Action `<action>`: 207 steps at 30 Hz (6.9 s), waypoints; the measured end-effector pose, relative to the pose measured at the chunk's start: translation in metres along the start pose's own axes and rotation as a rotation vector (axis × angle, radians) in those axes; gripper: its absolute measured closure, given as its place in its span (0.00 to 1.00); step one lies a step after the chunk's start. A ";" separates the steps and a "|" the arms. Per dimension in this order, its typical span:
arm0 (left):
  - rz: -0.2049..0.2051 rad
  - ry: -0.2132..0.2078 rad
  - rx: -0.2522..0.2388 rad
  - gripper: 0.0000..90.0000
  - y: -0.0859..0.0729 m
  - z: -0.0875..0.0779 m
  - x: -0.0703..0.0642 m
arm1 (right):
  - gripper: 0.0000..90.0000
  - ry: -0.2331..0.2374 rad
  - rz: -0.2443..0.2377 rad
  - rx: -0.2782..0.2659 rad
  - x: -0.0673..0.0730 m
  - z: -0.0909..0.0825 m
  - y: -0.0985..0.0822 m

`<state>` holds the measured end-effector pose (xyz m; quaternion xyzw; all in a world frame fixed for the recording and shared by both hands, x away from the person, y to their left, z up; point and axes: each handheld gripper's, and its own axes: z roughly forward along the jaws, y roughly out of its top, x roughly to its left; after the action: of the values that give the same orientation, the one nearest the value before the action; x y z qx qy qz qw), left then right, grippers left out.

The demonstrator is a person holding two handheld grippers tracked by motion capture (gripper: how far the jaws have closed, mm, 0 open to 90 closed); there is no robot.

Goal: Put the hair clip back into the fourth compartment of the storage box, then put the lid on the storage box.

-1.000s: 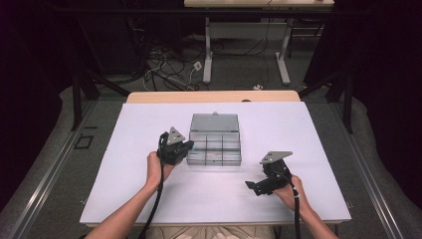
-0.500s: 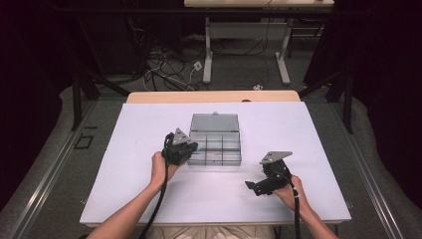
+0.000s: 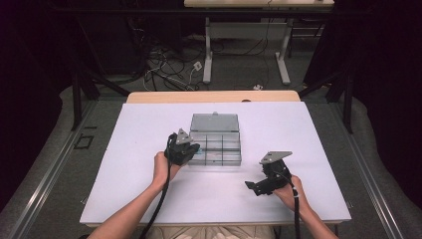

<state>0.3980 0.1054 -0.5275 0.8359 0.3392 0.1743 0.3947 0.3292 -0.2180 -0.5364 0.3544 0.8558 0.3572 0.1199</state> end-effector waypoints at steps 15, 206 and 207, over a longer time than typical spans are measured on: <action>0.010 -0.010 0.042 0.99 0.000 0.011 -0.003 | 0.02 -0.002 0.001 0.002 0.000 0.000 0.000; 0.056 -0.044 0.240 0.63 0.026 0.052 -0.005 | 0.80 -0.057 0.026 -0.054 -0.066 0.046 0.073; 0.055 -0.044 0.239 0.63 0.026 0.052 -0.005 | 0.84 -0.064 0.025 -0.057 -0.067 0.048 0.075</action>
<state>0.4343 0.0620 -0.5402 0.8897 0.3255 0.1249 0.2946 0.4382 -0.2025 -0.5217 0.3729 0.8365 0.3713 0.1527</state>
